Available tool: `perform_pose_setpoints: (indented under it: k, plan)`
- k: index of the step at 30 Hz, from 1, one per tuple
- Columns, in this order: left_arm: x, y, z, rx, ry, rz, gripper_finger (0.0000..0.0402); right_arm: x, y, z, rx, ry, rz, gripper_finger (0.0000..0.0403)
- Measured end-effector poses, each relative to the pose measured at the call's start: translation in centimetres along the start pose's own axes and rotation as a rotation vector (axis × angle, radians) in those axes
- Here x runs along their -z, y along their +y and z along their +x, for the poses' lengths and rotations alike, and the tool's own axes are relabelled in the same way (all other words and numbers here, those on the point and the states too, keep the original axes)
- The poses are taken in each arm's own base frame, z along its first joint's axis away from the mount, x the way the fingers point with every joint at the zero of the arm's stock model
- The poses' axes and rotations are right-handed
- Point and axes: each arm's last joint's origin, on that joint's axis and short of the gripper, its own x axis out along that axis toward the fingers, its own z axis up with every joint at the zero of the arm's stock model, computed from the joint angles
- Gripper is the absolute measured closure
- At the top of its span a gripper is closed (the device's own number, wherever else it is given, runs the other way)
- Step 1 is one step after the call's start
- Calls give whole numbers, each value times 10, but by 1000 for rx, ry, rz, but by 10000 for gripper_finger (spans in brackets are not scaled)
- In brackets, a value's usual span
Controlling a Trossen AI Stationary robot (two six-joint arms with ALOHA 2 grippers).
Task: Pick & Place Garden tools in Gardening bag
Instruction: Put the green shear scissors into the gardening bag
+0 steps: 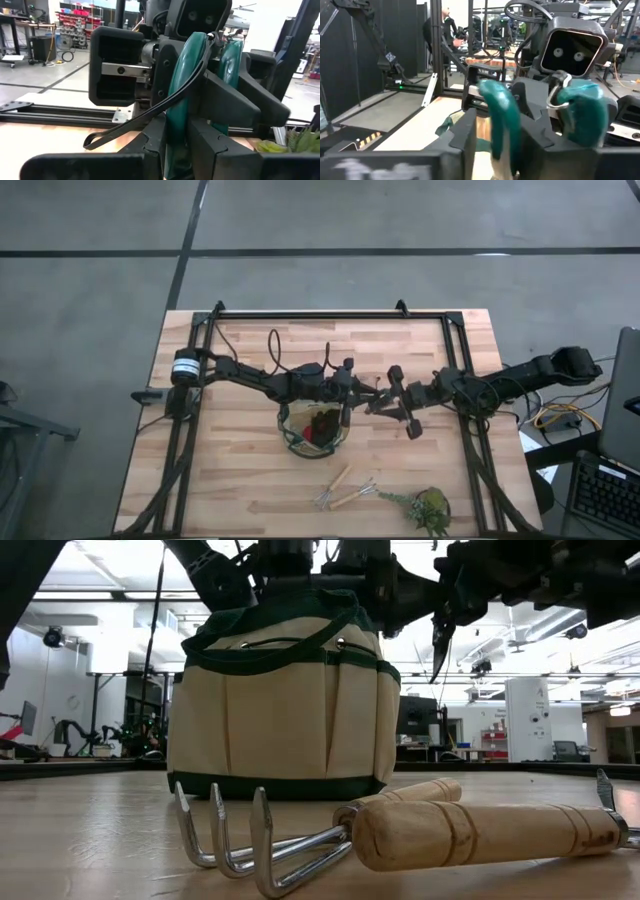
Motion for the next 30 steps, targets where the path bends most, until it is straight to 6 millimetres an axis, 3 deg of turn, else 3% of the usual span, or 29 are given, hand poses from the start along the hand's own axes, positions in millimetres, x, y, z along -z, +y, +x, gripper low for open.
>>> perform_pose_setpoints:
  k: [5, 19, 24, 30]
  plan:
    - [1, 0, 0, 10, 9, -29, 339, -1, 1, 0, -10, -2, -10, 369]
    - [-6, 3, -5, 14, 101, -54, 285, 0, 1, 0, -24, 9, 23, 369]
    - [-30, 6, -20, -30, 193, -7, 268, 0, 1, 0, 1, 5, 44, 369]
    - [-67, -7, -46, -88, 234, 116, 266, -1, 3, 1, 80, -7, 50, 369]
